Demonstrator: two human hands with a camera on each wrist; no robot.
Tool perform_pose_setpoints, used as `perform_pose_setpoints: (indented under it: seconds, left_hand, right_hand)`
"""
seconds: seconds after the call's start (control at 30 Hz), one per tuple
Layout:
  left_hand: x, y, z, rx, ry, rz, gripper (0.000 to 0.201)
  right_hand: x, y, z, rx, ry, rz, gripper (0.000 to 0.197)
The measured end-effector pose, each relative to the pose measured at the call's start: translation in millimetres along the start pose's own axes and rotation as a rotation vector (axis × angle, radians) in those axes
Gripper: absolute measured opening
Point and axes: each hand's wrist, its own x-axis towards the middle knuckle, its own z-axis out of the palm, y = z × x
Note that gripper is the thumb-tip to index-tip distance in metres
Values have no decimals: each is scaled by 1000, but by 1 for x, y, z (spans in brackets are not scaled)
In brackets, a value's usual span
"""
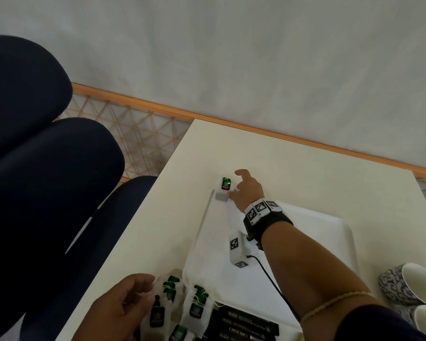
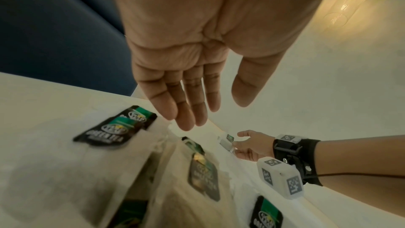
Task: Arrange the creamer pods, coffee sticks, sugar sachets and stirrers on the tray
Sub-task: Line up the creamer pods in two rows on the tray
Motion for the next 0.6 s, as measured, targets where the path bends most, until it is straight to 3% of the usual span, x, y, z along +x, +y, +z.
perform_pose_setpoints:
  seconds: [0.17,0.47,0.6]
  left_hand:
    - [-1,3,1,24,-3,-2,50]
    - [-5,6,-3,51,0,-35,49]
    - [-8,10,-3,33,8,-73,31]
  right_hand:
    - [-9,5,8,57,-35,11,73]
    - [-4,-3,26,47,-19,39,73]
    - [-10,-8,18,22,-20,55,74]
